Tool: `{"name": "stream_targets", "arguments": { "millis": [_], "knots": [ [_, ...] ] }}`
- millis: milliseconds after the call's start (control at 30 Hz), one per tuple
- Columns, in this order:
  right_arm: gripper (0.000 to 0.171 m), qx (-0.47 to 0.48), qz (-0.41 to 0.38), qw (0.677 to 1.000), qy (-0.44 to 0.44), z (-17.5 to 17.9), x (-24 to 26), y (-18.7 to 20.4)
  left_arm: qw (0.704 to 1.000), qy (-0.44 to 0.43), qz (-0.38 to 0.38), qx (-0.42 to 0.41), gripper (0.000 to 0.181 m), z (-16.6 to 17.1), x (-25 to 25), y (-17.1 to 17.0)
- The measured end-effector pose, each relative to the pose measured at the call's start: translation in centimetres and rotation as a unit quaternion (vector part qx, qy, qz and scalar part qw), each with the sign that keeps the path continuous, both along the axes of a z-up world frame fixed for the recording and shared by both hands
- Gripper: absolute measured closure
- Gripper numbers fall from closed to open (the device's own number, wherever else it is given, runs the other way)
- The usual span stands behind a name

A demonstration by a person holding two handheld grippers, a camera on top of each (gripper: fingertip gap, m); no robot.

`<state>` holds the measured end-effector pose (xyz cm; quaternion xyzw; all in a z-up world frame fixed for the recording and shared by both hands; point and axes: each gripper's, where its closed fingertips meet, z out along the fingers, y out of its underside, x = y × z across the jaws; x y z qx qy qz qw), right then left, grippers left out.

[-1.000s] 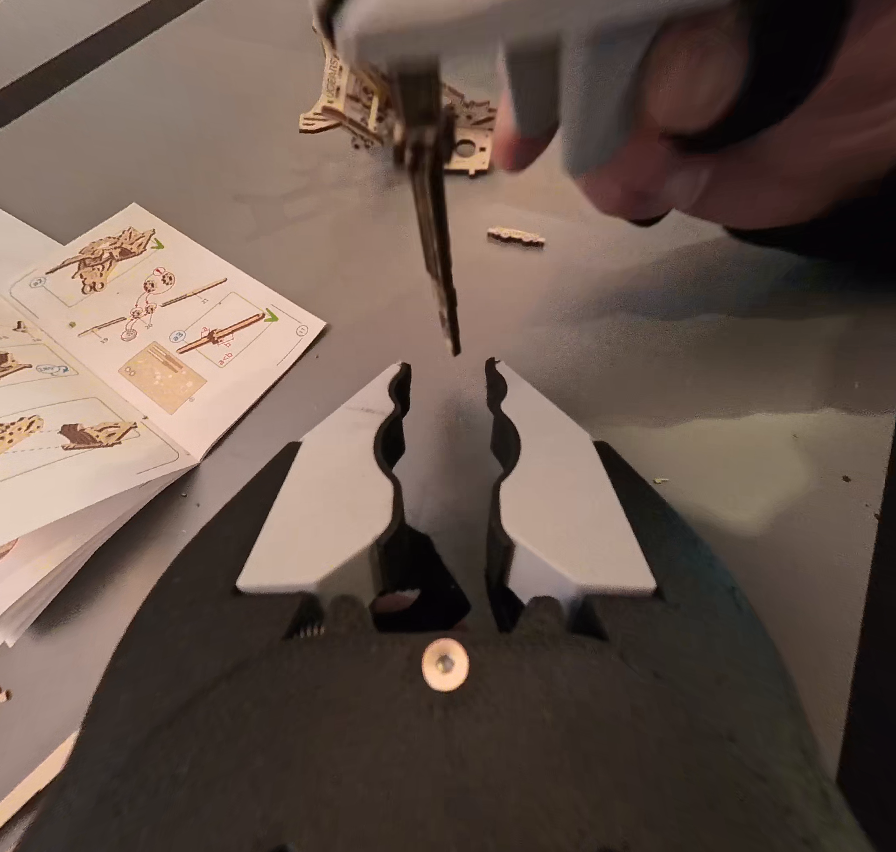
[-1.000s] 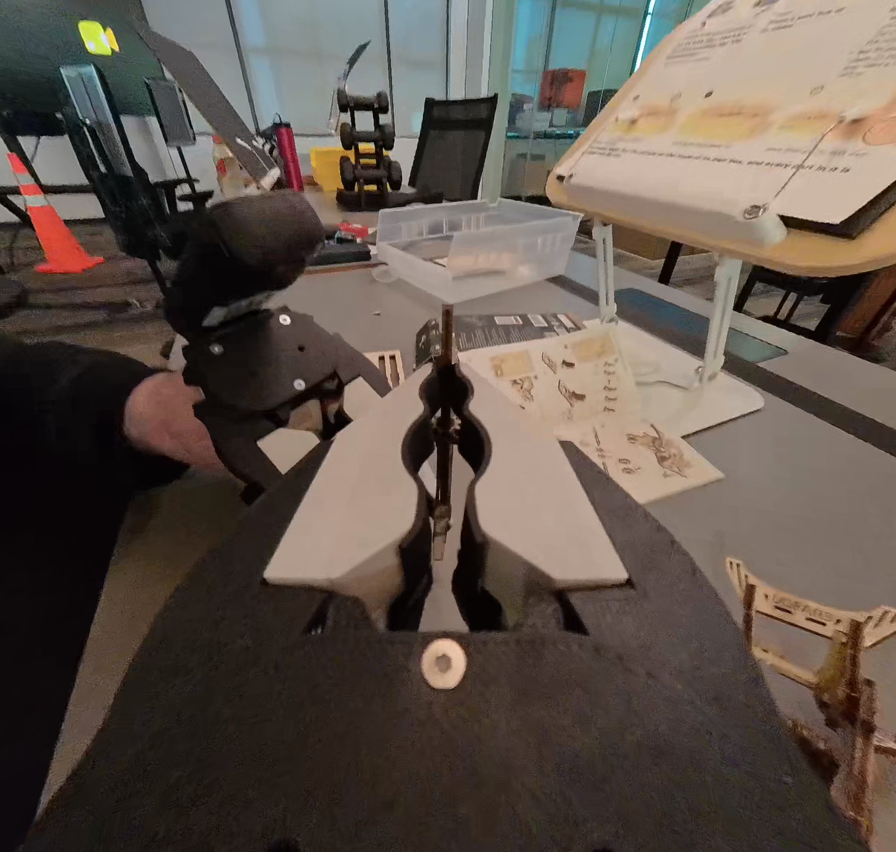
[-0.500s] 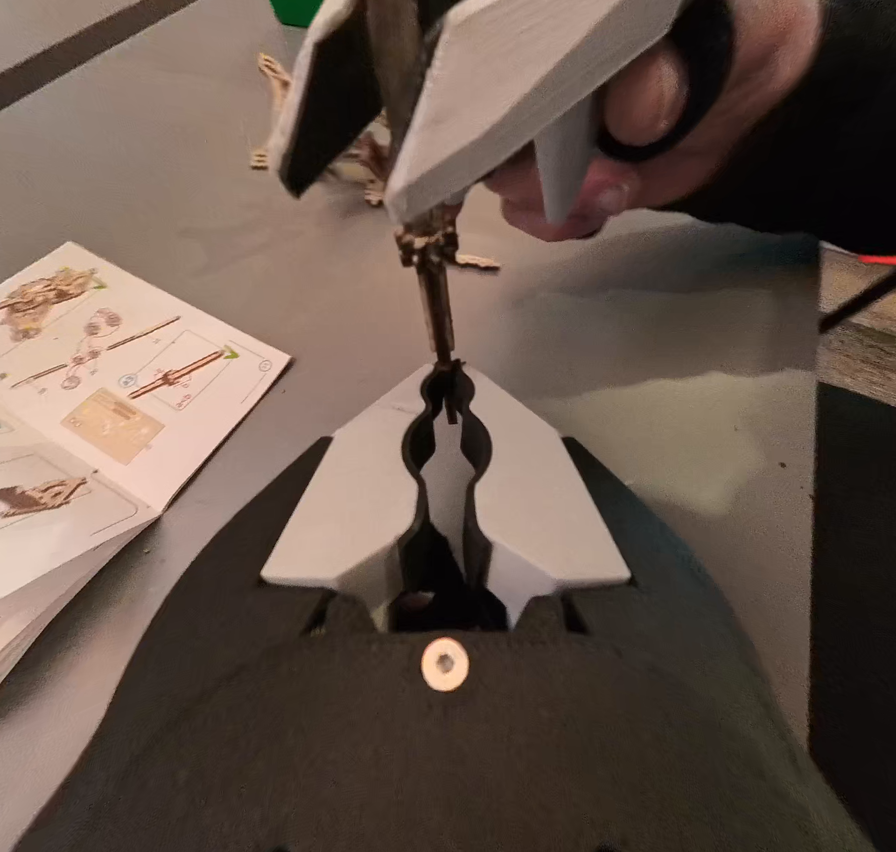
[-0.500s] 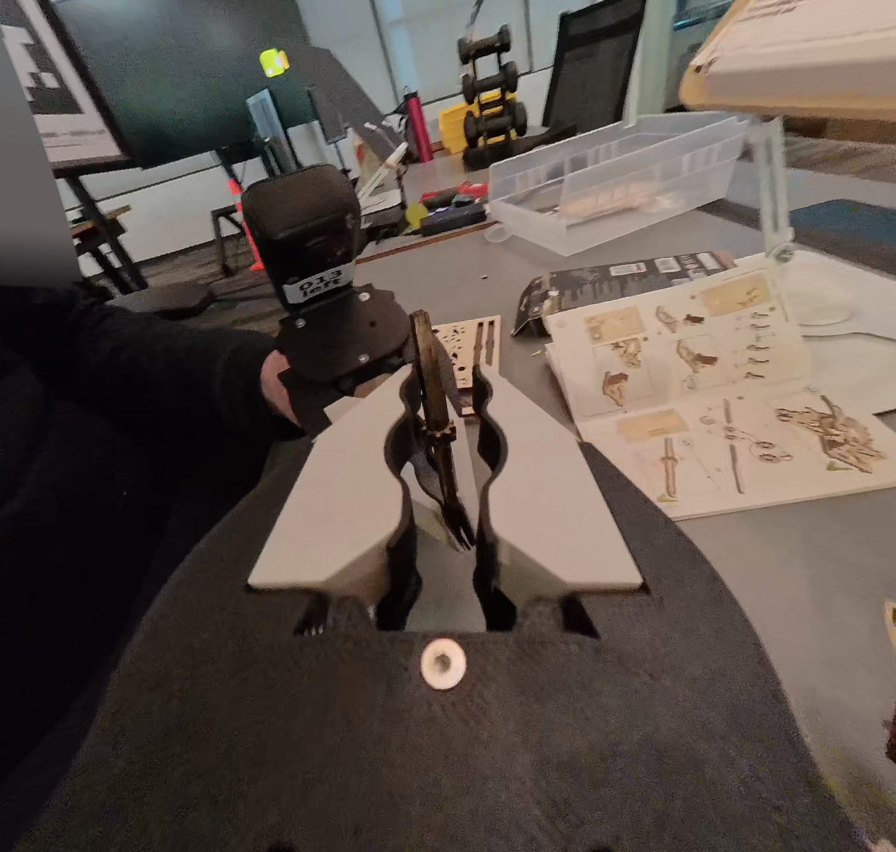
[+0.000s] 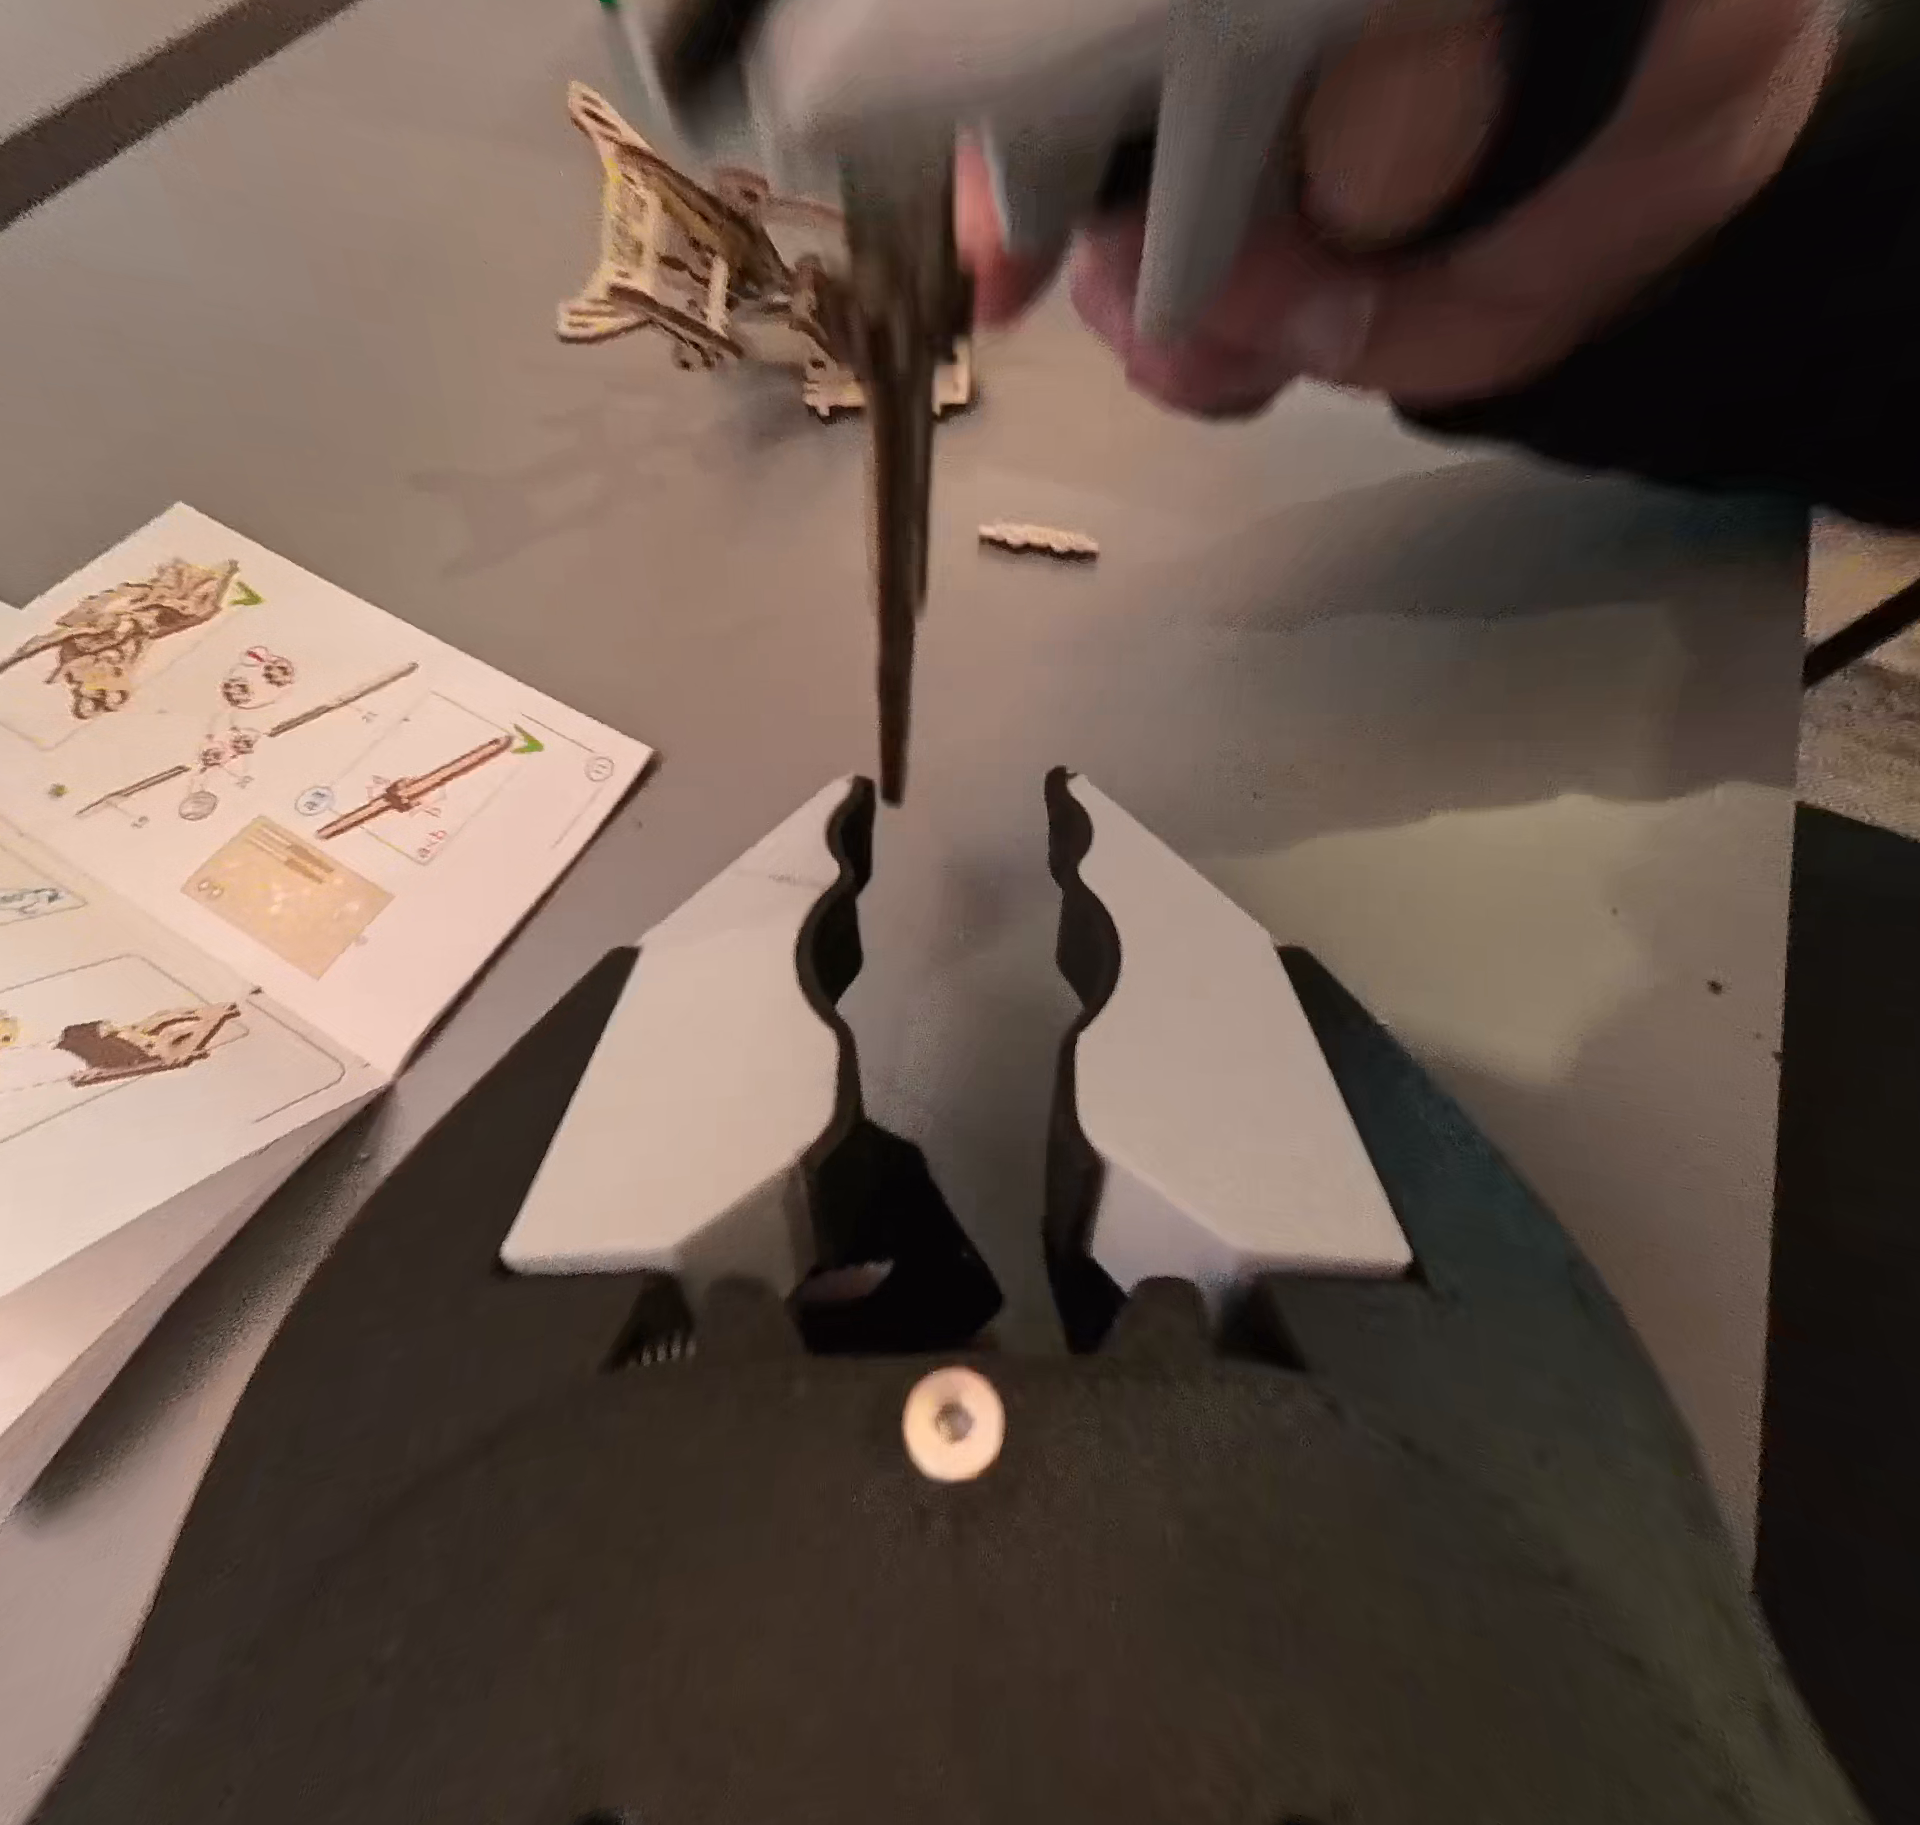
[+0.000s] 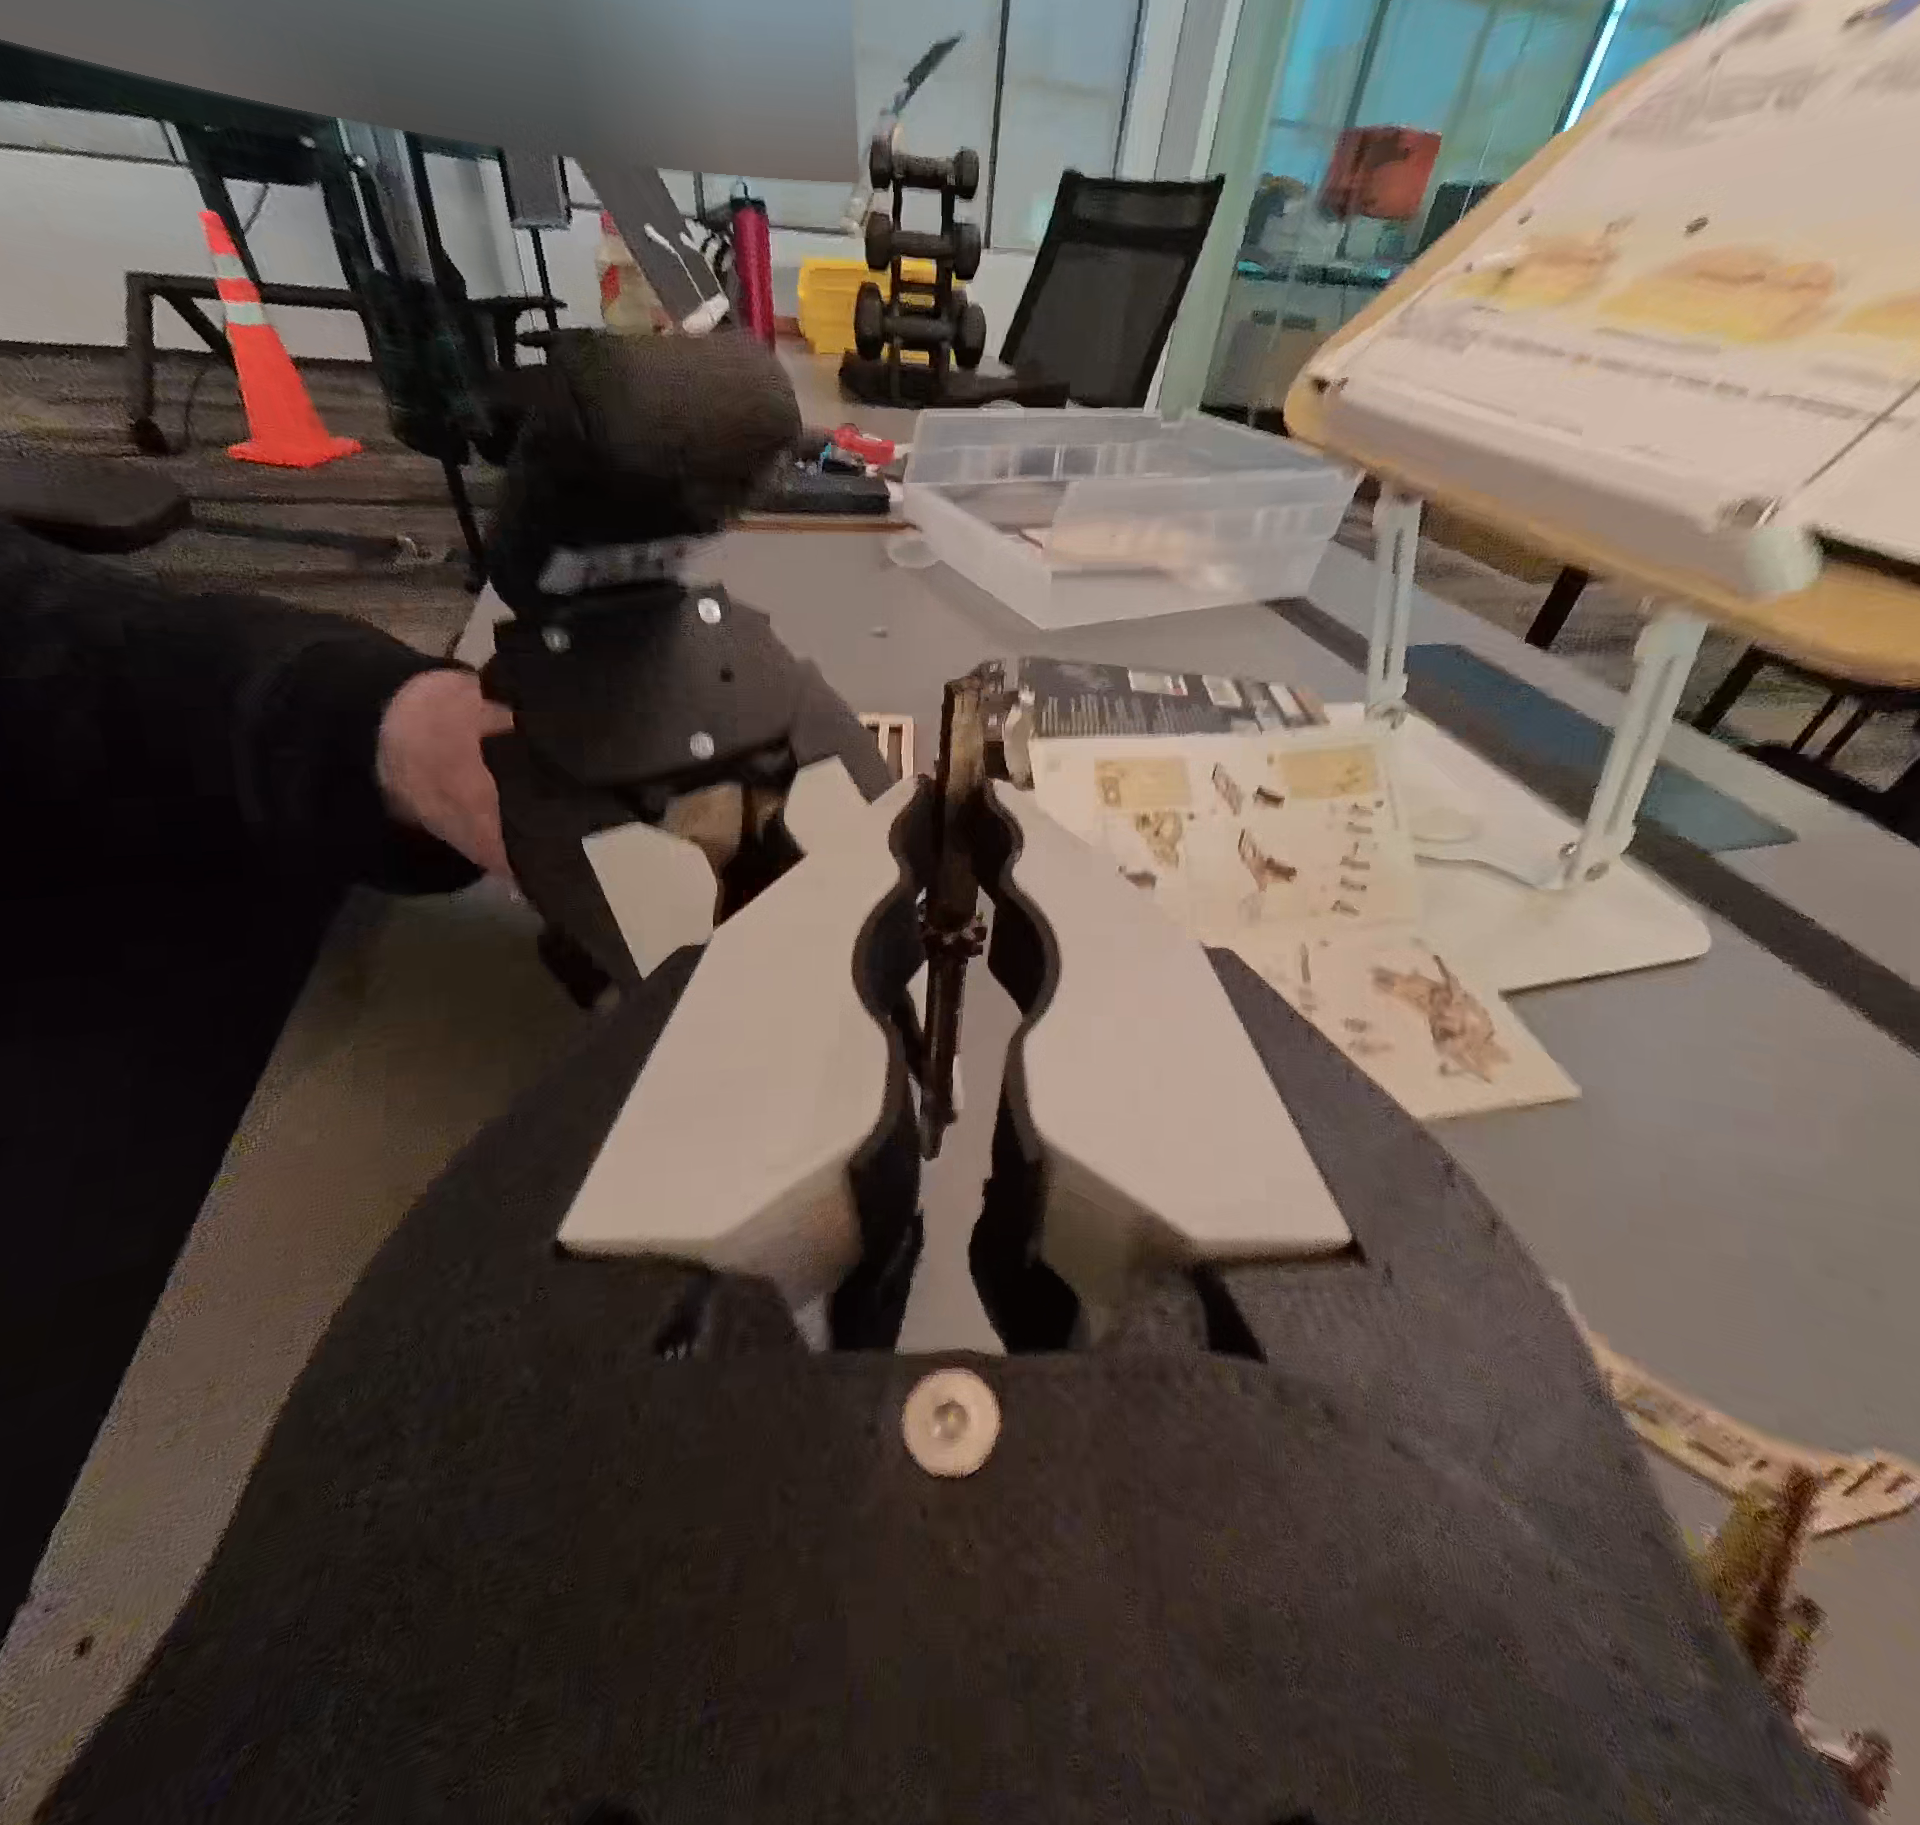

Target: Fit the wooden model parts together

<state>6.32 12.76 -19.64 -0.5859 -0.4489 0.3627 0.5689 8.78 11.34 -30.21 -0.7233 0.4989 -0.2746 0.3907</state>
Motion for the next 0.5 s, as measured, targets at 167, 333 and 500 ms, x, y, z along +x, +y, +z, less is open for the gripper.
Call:
{"name": "stream_targets", "arguments": {
  "millis": [167, 333, 500],
  "knots": [
    [0.167, 0.013, -0.021, 1.000, -0.005, -0.7, 0.0, 0.1, 1.000, 0.005, 0.005, -0.009, 0.149, -0.6, -0.6, 0.3],
    [0.168, 0.004, -0.026, 1.000, -0.013, -1.8, -0.6, 0.0, 1.000, 0.017, 0.007, -0.004, 0.152, -1.0, -0.1, 0.7],
    [0.168, -0.026, -0.032, 0.999, -0.017, -3.2, -1.1, 0.8, 1.000, 0.018, 0.016, -0.003, 0.169, -1.1, 0.4, 1.1]
  ]
}}
